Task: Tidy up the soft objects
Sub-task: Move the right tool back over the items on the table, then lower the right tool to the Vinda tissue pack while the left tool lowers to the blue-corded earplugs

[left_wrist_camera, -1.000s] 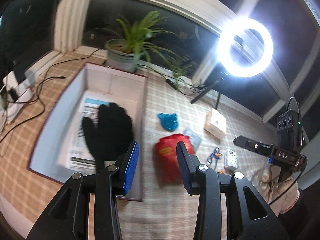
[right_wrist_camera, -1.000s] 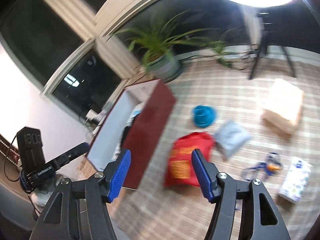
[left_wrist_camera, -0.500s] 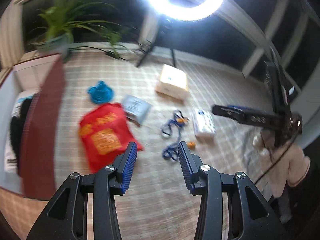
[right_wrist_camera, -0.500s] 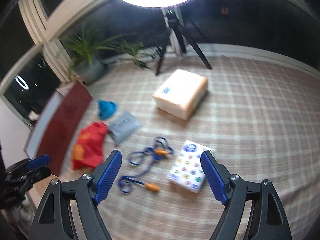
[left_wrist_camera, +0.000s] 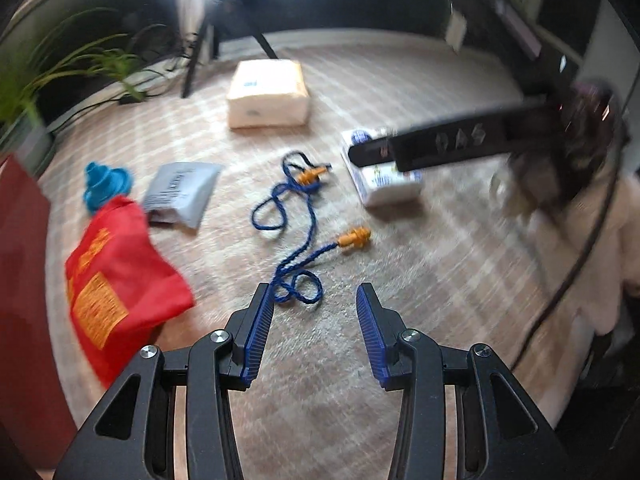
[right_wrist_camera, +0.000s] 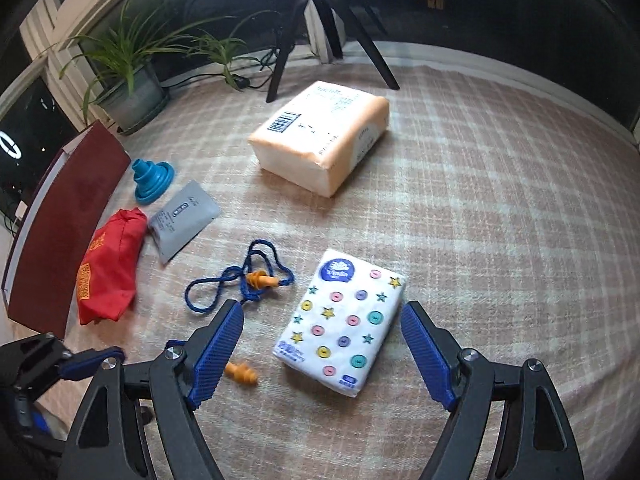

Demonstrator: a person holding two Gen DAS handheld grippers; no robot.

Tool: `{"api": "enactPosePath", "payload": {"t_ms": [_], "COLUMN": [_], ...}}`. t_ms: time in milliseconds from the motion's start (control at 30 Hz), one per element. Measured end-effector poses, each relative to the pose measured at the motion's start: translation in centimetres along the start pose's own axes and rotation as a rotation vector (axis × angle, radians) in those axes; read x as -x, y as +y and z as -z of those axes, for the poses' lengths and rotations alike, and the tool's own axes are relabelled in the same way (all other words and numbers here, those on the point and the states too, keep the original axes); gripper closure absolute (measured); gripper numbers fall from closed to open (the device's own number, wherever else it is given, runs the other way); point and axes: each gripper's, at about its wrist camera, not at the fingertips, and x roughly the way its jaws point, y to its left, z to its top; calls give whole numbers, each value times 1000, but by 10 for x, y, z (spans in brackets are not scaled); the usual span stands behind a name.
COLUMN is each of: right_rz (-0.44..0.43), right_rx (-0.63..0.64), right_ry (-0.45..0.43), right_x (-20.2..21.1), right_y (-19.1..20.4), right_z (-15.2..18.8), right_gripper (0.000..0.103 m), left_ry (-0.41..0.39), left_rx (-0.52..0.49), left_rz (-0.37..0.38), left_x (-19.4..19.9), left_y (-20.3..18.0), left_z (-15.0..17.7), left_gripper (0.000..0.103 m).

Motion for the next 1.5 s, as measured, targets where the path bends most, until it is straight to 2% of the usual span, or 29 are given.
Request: {"api": "enactPosePath", "payload": {"t_ms": [267,600,900,1033,1067,1133,1233,1367,1500], "right_rz": [-26,-44,-65,-69,-71,-77,-76,-73,-81], "right_rx": [-61,-62,-66,-72,-77,-87,-92,-103,-108], "right_ry": [7,9,26,37,34,32,36,31,32], "right_x": [3,1,-10,-13,-13,-12,-14,-13,-11], "right_y": [-22,-27,-28,-29,-30,-32,-34,-37,-40], "right_z": [4,5,3,3,3,3,2,2,2], "right_gripper": [25,25,25,25,25,25,25,25,25], "left_ry": [82,50,30,44,44,52,60,42,19], "left_rx": [-178,-212,-196,-184,-199,-229,-268,-244,-266], "left_rz": [-77,-91,-60,29,46,70,58,55,88], "left_x": [-44,-61,-78,-77,-73,-68,-71,-67,-52], "left_y": [-19,-12,5,5,3,-1,-6,-2,-7], "left_z": [-3,-34,-61,-58,-54,-47,-43,-48,-44], "left_gripper": [60,57,56,54,49,46,46,46,46]}}
